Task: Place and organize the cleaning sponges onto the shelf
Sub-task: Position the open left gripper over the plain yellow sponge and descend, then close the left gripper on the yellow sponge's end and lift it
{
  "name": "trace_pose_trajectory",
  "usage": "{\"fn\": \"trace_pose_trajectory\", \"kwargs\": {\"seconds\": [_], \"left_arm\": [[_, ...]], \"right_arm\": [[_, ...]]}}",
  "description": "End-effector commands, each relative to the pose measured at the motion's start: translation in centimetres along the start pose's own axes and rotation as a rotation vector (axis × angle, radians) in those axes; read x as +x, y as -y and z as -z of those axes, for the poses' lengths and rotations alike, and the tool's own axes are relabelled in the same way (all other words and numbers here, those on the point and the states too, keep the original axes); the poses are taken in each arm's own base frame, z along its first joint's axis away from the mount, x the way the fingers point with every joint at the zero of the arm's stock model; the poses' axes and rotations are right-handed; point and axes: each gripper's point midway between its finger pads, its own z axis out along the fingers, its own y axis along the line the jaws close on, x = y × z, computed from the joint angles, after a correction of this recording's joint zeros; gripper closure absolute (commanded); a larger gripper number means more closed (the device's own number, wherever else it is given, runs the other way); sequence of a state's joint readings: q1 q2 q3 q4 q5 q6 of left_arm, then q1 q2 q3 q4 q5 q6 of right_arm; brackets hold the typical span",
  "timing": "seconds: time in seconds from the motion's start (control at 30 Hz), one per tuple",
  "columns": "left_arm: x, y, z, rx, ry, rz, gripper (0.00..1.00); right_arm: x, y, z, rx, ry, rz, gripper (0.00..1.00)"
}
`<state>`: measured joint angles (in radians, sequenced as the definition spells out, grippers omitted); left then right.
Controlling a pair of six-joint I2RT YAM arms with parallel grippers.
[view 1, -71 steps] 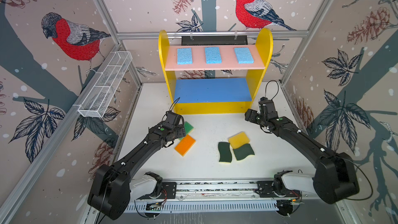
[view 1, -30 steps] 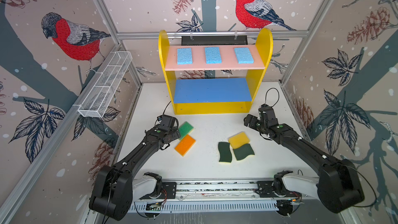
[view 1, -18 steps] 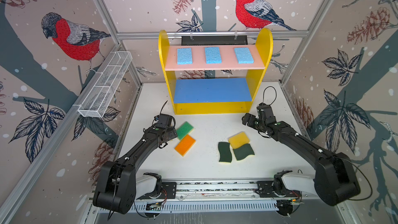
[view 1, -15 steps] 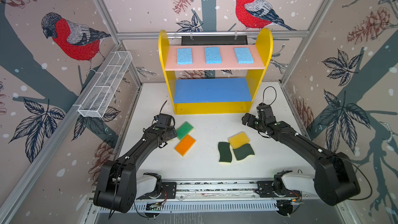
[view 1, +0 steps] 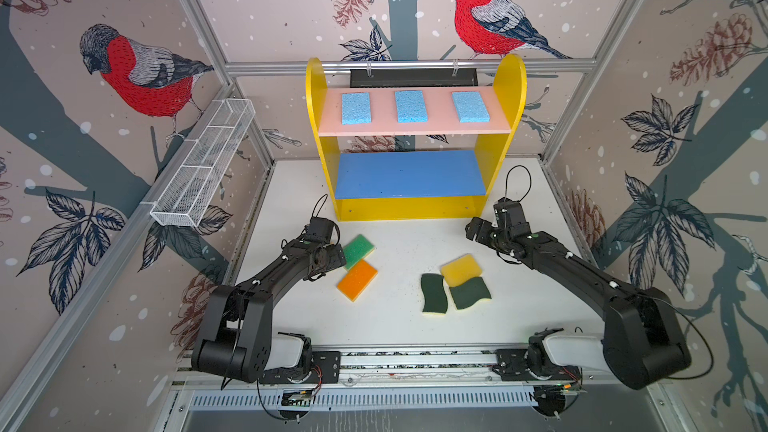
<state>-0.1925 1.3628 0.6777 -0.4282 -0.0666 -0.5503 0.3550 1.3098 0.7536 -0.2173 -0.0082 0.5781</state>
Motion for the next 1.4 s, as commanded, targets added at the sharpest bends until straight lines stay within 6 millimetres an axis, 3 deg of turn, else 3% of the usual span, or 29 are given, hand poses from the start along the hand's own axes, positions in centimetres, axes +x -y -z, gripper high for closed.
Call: {"fn": "trace_pose_trajectory", "kwargs": {"seconds": [0.0,0.4,0.83,1.37], "left_arm": [[0.1,1.3,-0.1,0.072,-0.012,-0.002,0.12],[0.2,0.3,-0.6,0.015,-0.014,0.050,0.11],[-2.1,0.0,0.8,-0.016,0.072,0.098,0.12],[-2.4,-0.6,-0.4,-0.047,0.043,0.119,0.13]], "right_arm": [[-0.4,-0.3,0.2,-0.014,0.018,0.004,0.03],[-0.7,0.0,0.8,-0.016,0.037,-0.003,0.03],[-1.0,0.1,1.2,-0.006,0.050,0.001,0.03],[-1.4,-0.1,1.3,-0.012,0.060,0.006,0.03]]}}
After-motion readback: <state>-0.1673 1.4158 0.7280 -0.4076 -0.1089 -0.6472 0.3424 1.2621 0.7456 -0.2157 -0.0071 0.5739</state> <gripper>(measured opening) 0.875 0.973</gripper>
